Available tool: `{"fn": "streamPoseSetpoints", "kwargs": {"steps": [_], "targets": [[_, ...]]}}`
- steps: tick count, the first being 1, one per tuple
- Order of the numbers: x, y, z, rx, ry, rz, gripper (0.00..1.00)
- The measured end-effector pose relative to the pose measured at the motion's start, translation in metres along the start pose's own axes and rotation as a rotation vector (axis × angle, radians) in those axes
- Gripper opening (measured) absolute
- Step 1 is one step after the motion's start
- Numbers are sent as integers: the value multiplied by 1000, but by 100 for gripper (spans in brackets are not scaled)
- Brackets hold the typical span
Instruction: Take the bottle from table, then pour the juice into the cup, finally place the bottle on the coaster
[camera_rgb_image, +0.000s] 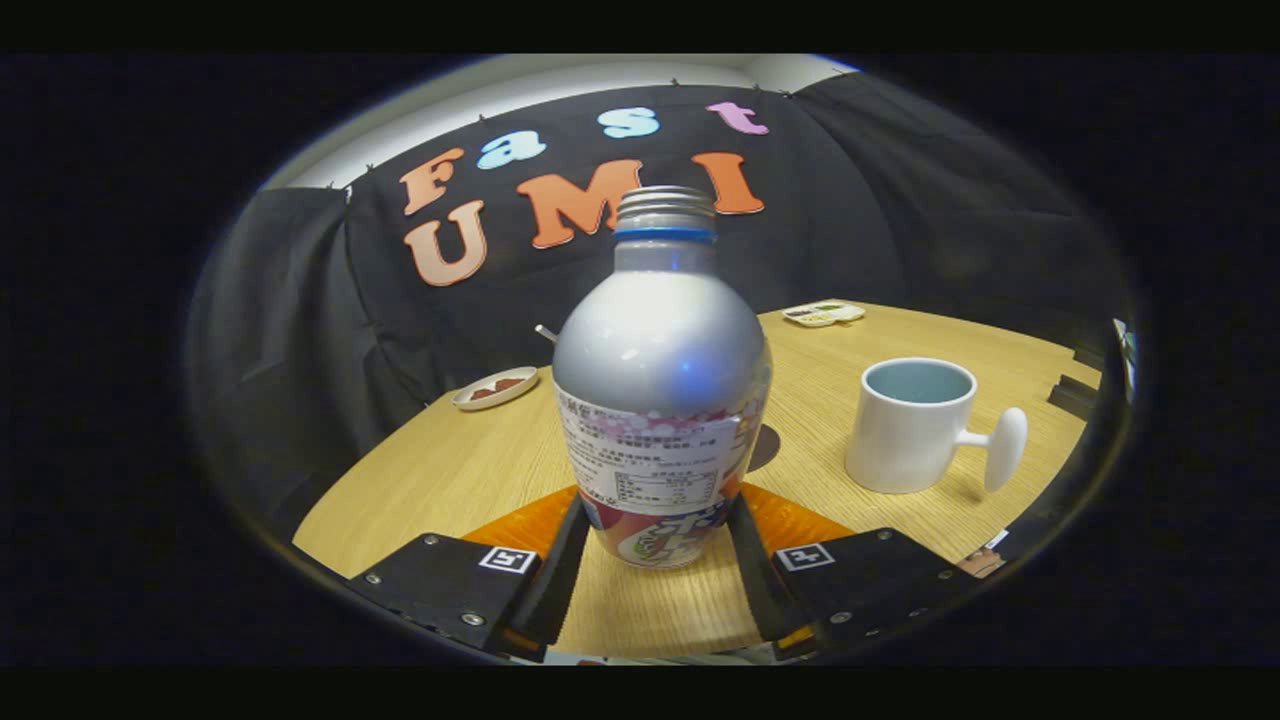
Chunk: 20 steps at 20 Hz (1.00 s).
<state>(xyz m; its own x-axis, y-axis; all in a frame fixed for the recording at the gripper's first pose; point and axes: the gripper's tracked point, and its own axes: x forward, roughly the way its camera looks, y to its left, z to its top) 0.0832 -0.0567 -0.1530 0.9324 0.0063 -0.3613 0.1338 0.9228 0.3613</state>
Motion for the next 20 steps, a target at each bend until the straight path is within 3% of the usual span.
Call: {"fn": "streamPoseSetpoints", "kwargs": {"steps": [6, 11, 20], "targets": [[4, -7, 13, 126, 0, 3, 72], [2, 7, 24, 305, -1, 72, 72], [8, 10, 29, 648, 17, 81, 72]]}}
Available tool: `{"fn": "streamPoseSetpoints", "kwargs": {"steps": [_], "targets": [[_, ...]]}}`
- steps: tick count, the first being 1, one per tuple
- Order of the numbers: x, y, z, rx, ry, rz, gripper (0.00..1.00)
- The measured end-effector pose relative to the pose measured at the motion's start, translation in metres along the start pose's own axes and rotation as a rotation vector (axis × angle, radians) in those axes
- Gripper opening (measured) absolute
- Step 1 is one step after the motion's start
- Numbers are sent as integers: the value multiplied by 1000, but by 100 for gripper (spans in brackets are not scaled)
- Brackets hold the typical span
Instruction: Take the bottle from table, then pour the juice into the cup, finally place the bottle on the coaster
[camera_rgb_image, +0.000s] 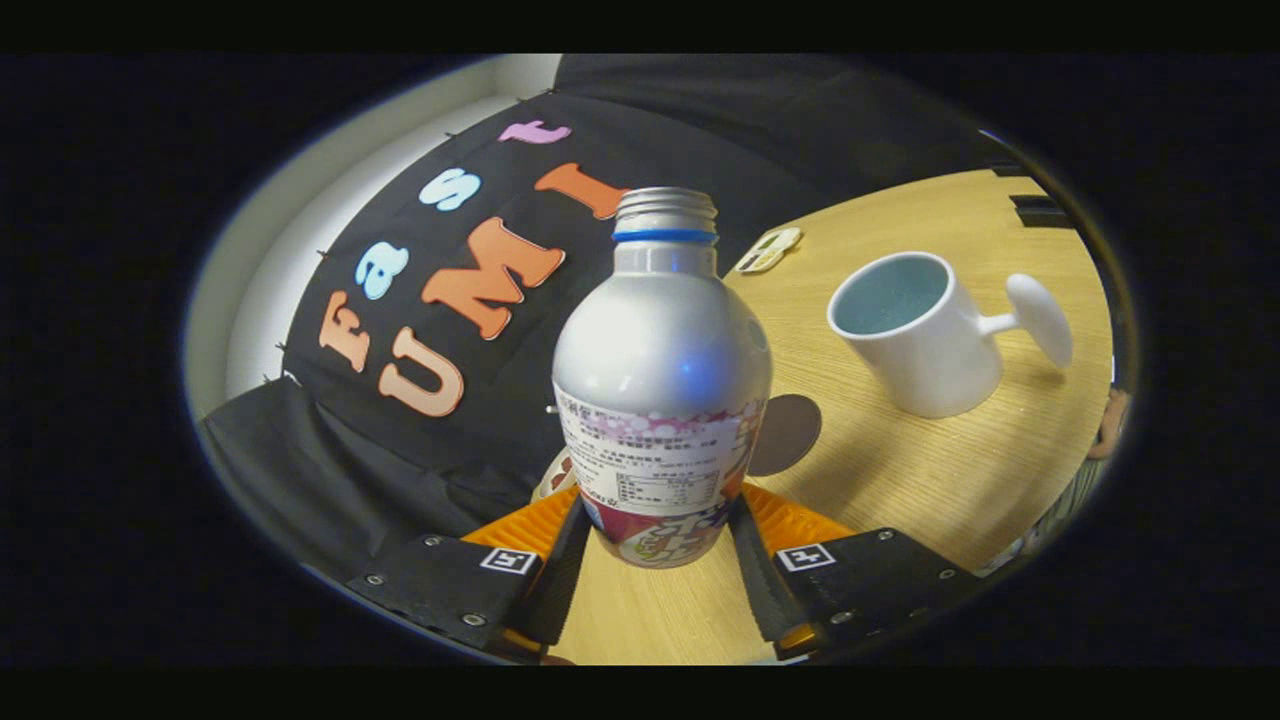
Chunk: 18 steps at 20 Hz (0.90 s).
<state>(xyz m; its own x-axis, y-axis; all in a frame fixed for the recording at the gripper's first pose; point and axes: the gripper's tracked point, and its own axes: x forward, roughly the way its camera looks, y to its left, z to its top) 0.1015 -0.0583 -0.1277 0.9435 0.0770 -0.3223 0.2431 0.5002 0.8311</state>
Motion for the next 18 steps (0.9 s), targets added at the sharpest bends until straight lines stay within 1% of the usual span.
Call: {"fn": "streamPoseSetpoints", "kwargs": {"steps": [5, 9, 14, 18], "targets": [[3, 3, 6, 118, -3, -7, 72], [4, 5, 10, 239, -1, -18, 72], [8, 7, 8, 320, 12, -21, 72], [9, 12, 13, 409, 4, -2, 72]]}}
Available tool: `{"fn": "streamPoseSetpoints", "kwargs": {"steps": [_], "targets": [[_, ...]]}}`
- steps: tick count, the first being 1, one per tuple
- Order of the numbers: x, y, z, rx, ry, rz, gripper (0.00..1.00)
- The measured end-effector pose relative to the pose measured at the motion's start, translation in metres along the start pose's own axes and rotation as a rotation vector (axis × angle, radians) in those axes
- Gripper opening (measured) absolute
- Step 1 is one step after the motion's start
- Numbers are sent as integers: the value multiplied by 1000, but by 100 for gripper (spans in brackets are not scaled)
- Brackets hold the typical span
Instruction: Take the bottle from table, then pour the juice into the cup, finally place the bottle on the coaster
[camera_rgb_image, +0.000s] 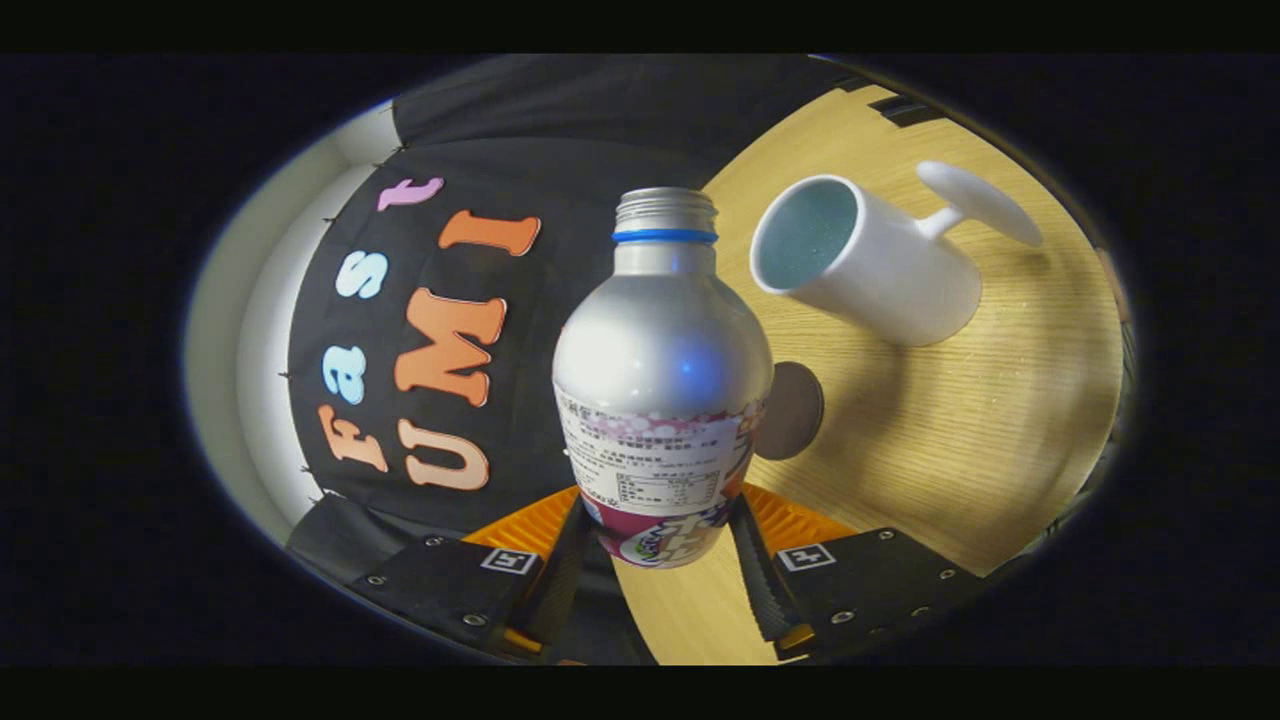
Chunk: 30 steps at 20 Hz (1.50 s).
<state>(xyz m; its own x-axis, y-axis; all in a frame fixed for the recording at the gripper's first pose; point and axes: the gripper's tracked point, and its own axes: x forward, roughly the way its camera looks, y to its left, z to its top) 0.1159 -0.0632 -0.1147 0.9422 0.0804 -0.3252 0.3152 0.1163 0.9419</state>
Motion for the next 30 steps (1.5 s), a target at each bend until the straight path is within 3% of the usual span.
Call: {"fn": "streamPoseSetpoints", "kwargs": {"steps": [30], "targets": [[10, 25, 22, 303, 7, -24, 72]]}}
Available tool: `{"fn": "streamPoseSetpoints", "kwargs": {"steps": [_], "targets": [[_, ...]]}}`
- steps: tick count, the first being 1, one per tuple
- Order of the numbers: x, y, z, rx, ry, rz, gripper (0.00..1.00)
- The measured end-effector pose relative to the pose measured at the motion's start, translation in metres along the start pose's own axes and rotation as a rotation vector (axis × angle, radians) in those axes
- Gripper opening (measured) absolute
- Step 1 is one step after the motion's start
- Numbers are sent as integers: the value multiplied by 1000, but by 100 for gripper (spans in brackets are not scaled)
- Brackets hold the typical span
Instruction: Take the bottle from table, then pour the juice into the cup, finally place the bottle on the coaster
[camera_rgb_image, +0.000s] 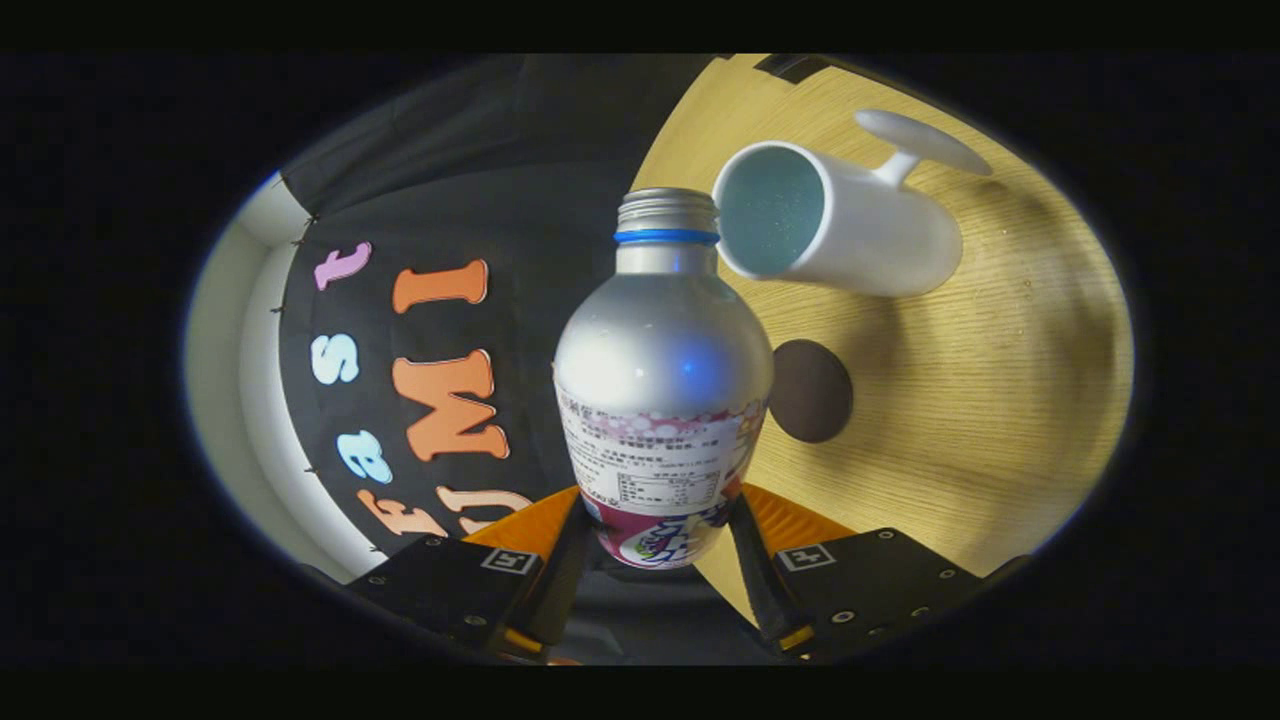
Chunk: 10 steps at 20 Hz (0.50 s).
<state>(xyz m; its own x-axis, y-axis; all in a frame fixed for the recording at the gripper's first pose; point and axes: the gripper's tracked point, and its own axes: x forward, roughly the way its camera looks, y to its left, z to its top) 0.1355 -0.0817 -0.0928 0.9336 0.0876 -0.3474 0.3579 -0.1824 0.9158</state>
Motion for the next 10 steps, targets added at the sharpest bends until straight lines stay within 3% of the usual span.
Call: {"fn": "streamPoseSetpoints", "kwargs": {"steps": [10], "targets": [[-2, 9, 4, 87, 16, -14, 72]]}}
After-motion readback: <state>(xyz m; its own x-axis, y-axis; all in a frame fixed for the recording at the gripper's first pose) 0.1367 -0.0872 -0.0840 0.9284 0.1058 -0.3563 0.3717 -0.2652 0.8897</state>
